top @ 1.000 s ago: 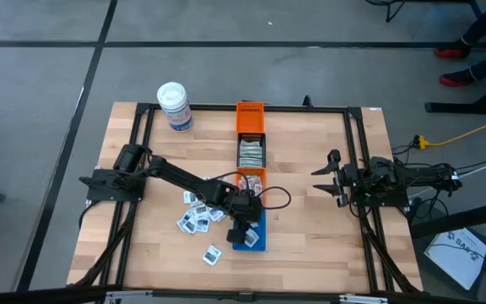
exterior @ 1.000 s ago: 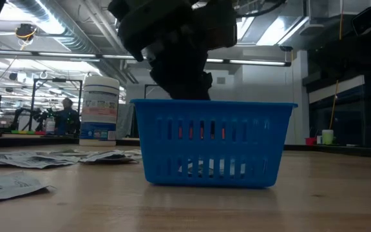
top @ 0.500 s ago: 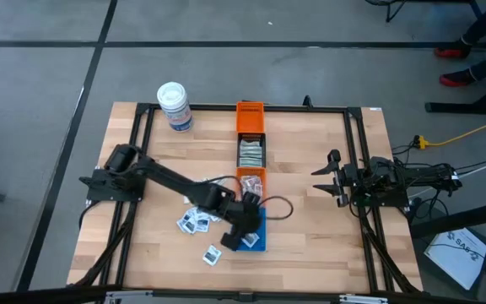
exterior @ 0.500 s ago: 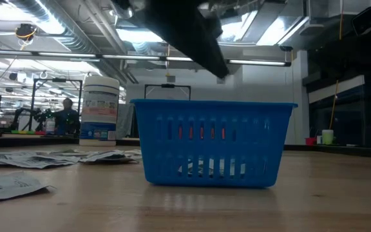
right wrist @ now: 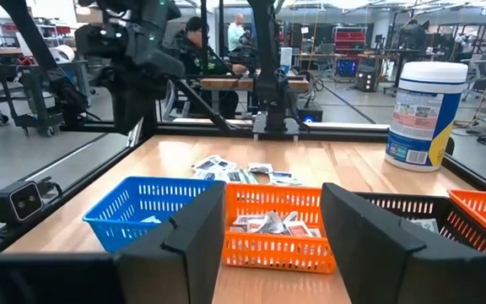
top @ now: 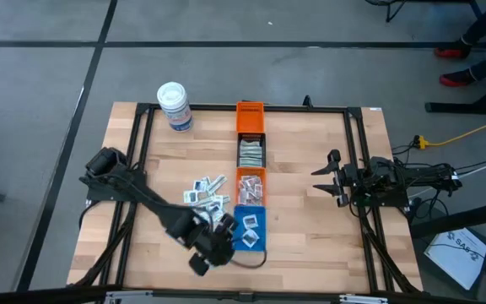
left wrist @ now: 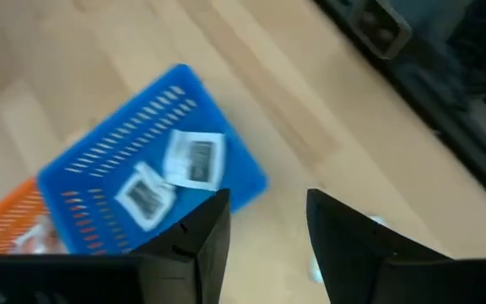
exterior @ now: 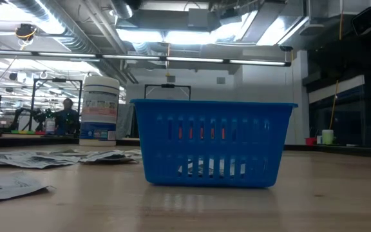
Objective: Pick & Place First Aid Supplies
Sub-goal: Put the gray towelette pack into the blue bin
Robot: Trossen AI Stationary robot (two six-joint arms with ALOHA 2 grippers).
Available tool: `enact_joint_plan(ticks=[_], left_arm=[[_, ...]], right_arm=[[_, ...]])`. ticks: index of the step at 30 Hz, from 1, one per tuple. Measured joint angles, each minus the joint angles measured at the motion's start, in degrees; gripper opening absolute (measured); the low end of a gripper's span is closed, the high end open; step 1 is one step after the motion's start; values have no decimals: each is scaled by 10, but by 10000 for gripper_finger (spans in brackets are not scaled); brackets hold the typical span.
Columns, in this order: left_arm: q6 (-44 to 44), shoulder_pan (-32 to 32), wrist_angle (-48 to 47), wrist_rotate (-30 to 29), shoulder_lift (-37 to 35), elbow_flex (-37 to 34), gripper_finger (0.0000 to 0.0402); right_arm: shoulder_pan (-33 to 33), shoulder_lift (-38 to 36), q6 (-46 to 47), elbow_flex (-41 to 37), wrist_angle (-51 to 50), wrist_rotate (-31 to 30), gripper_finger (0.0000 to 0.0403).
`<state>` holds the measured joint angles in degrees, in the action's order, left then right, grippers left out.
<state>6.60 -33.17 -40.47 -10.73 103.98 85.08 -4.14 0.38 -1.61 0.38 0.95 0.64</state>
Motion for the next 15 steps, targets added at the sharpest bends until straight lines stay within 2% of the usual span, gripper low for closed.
enact_joint_plan(ticks=[15], left_arm=[[-58, -121, -23, -5, 38, -1, 144]], right_arm=[[0, 0, 0, 0, 0, 0, 195]])
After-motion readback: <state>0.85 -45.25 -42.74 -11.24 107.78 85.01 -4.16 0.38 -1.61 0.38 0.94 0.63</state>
